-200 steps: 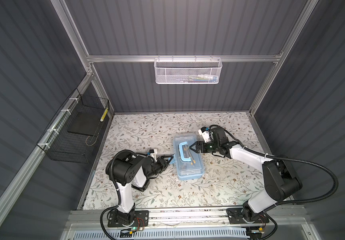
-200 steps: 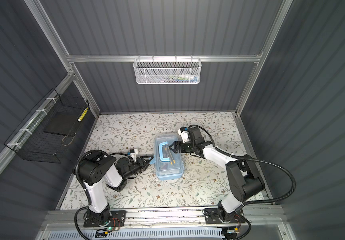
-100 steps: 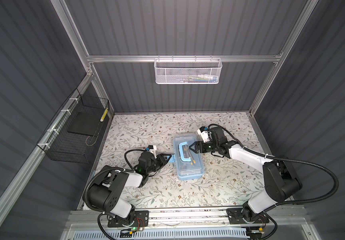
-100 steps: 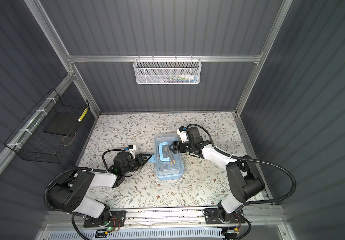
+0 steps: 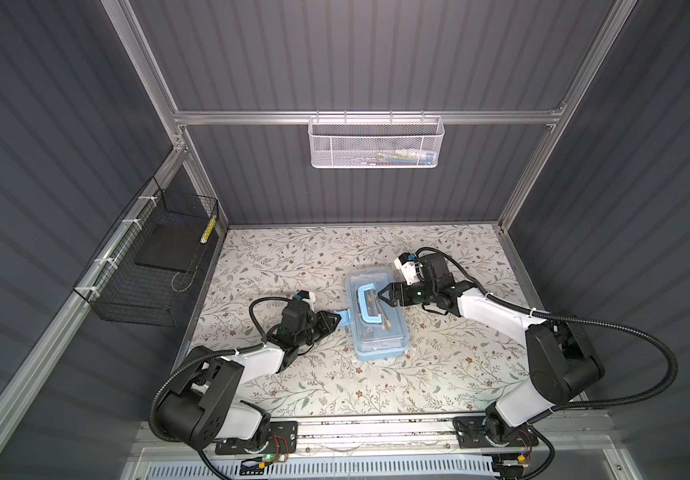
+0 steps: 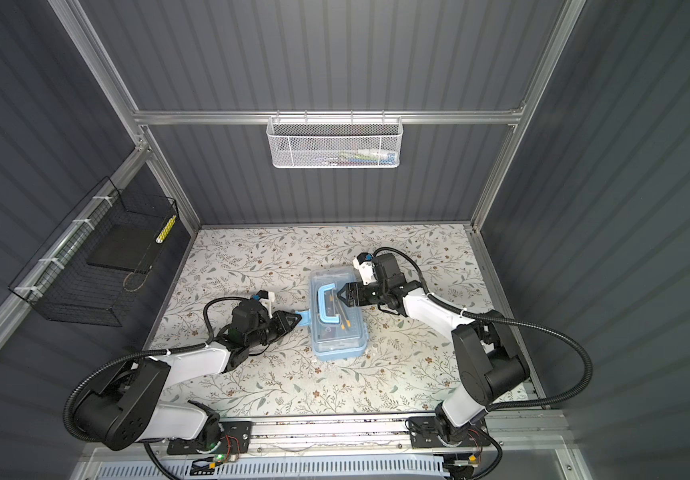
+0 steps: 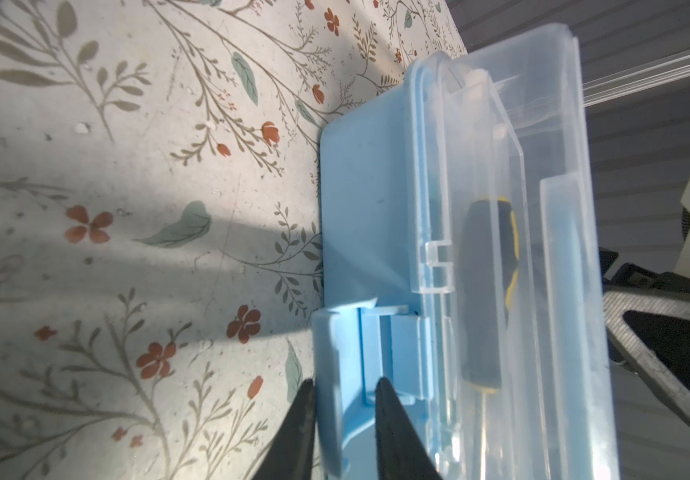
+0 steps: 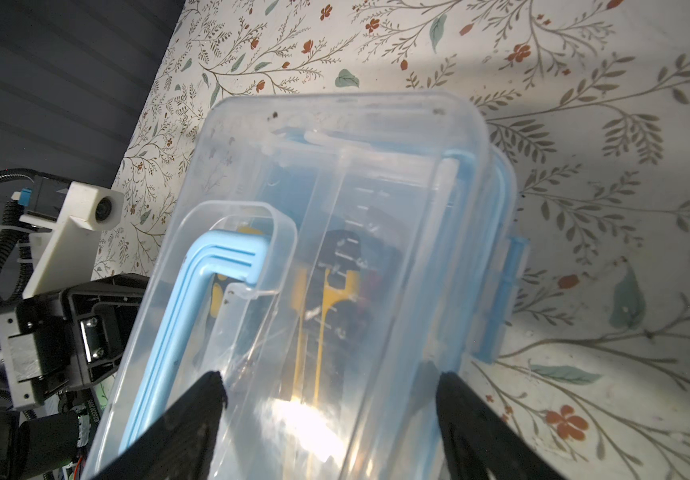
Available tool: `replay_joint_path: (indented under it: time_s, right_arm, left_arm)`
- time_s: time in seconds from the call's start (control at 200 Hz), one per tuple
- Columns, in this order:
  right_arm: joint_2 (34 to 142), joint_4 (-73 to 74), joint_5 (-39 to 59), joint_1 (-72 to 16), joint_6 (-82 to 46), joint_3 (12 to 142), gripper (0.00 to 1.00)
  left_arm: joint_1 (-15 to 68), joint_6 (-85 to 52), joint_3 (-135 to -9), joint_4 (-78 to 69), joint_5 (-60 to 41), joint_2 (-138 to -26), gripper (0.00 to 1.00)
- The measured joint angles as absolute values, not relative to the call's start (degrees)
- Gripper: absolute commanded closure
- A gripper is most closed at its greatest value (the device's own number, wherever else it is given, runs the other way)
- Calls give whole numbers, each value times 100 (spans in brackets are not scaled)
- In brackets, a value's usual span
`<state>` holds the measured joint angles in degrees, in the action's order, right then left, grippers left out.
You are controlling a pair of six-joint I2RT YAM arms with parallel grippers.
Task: Pack the tool kit
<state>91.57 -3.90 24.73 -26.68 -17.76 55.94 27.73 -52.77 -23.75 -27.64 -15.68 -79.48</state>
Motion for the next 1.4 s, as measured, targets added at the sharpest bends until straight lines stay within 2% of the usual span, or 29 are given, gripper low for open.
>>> replay_joint_path:
  time_s: [0.18,0.49,0.761,0.881,0.961,1.396]
  right_arm:
    - [9157,-386,2473,-2668,-1776,5594,19]
    - [9153,-237,2462,-2668,-1776,5522,19]
    - [9122,-38,2458,-2668,-1778,5404,19]
    - [9122,12,2458,-2668,-1778,5384,19]
    - [9122,47,2458,-2668,-1778,5367,19]
    - [9113,220,2458,-2661,-1791,5282,19]
  left_arm:
    - [2827,-5140,-2587,-2333,-1463,-7937,86]
    - [2930,-4825,-3035,-1313,-1197,-7835,87]
    - [3065,-4665,-3225,-961,-1035,-7743,85]
    - [3212,-4633,-3323,-1041,-1050,-7743,75]
    - [3336,-4595,-3428,-1160,-1116,-7741,73]
    - [3409,-4519,-3520,-1308,-1155,-7712,77]
